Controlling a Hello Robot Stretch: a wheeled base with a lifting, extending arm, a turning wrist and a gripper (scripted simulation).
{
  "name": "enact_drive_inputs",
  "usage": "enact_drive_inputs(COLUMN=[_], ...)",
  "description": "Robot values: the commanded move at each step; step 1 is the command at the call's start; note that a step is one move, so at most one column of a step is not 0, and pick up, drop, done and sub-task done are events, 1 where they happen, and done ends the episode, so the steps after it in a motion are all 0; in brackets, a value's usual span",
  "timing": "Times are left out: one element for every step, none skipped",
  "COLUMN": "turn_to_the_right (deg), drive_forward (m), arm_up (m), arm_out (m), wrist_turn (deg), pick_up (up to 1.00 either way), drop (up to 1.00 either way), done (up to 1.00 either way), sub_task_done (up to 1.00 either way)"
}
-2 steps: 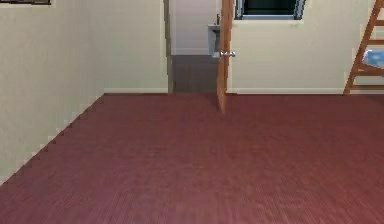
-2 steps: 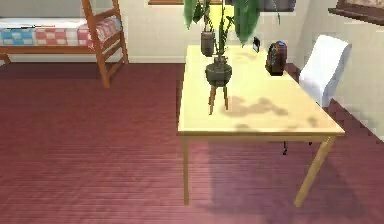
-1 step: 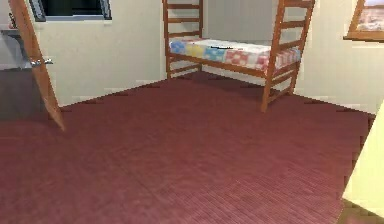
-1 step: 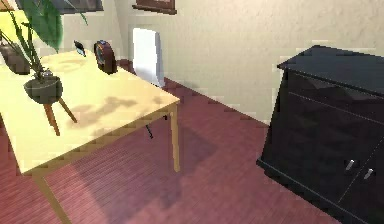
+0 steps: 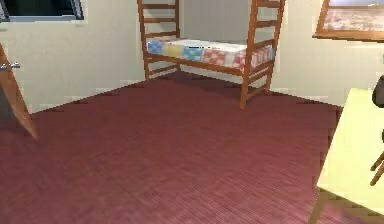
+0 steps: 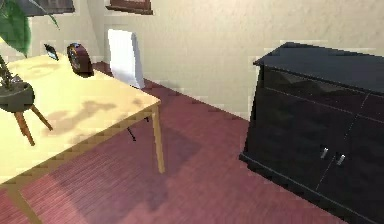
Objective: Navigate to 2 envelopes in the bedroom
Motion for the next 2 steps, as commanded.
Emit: enact_drive_inputs(turn_to_the_right=[0.0,39.0], drive_forward=[0.75,0.00], arm_up=[0.00,0.00], arm_out=[0.00,0.00], wrist_turn=[0.0,0.0], pick_up=[0.00,0.00], drop=[0.00,0.00], done=[0.00,0.00], sub_task_done=[0.00,0.00])
